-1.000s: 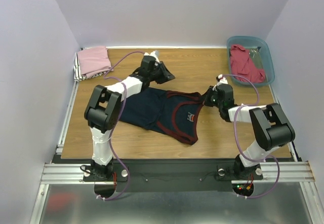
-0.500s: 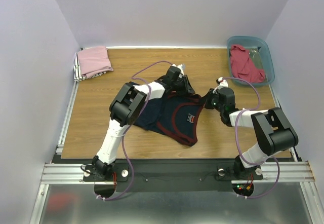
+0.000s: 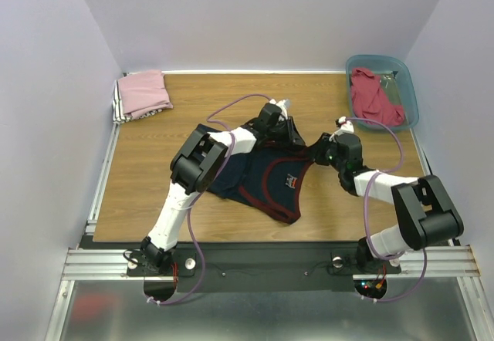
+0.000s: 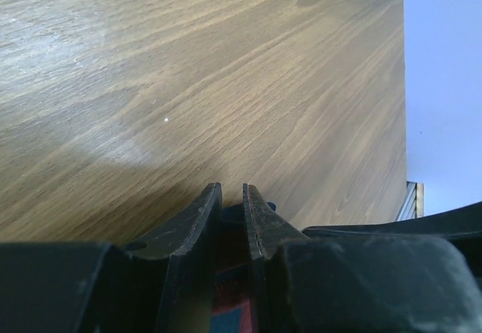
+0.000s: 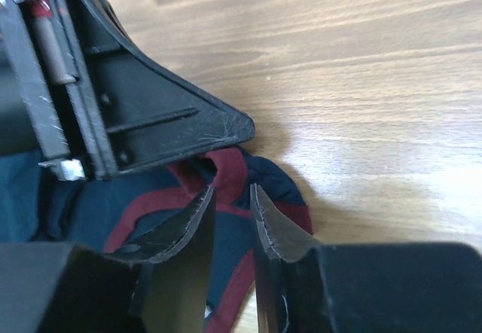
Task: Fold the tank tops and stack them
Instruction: Fold the tank top
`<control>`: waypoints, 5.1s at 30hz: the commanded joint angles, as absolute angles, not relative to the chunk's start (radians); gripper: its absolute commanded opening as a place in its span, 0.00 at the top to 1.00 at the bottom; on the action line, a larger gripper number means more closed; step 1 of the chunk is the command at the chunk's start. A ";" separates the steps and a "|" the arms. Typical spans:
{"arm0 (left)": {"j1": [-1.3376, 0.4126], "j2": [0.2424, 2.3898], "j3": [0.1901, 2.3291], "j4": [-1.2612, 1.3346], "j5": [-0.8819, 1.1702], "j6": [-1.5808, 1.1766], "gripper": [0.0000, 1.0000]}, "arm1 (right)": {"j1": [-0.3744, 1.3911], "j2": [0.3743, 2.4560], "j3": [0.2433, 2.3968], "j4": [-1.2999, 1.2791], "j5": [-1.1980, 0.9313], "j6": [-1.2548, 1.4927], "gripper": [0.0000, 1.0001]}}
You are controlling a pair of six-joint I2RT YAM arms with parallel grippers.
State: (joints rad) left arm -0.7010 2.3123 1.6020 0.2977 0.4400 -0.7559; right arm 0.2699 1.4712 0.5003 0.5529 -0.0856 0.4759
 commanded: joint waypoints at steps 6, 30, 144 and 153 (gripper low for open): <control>-0.719 2.226 1.551 0.374 0.462 -0.747 0.72 | 0.279 1.361 0.574 0.352 -0.006 0.555 0.62; -0.764 2.123 1.384 0.406 0.396 -0.715 0.75 | 0.284 1.483 0.627 0.219 0.015 0.614 0.56; -0.836 2.071 1.382 0.308 0.402 -0.719 0.76 | 0.746 0.997 0.532 -0.491 0.425 0.884 0.67; -0.848 2.106 1.410 0.302 0.413 -0.716 0.76 | 0.746 1.049 0.584 -0.476 0.440 0.881 0.83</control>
